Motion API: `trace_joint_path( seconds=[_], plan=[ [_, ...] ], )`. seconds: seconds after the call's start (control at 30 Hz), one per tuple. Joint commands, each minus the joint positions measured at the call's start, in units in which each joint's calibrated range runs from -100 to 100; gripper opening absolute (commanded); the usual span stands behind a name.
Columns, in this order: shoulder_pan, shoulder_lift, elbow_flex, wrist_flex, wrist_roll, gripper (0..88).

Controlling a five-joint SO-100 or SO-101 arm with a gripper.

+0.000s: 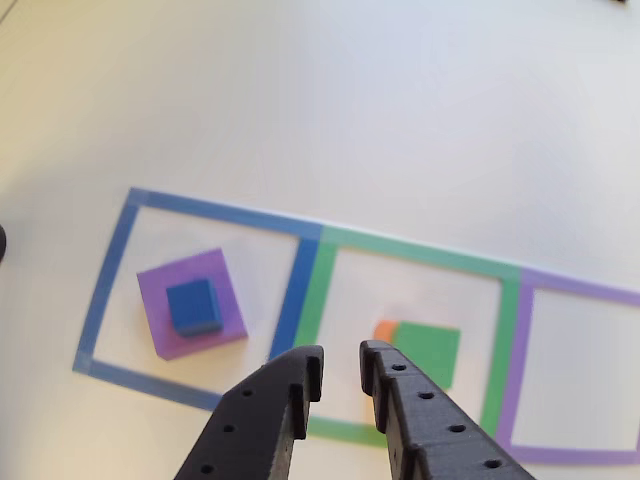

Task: Tower of hanoi

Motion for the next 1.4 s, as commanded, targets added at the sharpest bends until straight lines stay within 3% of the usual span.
trace_joint_path(
  seconds=[0.0,0.13,0.37,0.57,0.8,1.03,1.23,1.37],
  plan=[
    [5.1,-4.1,-14.5,18.2,0.0,0.0],
    [10.6,-3.7,-23.6,28.4,0.0,0.0],
    [17.0,-5.4,-25.5,31.2,0.0,0.4],
    [22.2,-8.6,-20.9,31.8,0.0,14.1],
    [26.1,-14.0,-7.4,22.7,0.0,24.7],
    [29.9,-23.0,15.2,4.3,0.0,36.0],
    [29.8,-24.8,26.7,-6.8,0.0,39.7],
    [28.6,-24.3,36.1,-19.9,0.0,40.3]
  ],
)
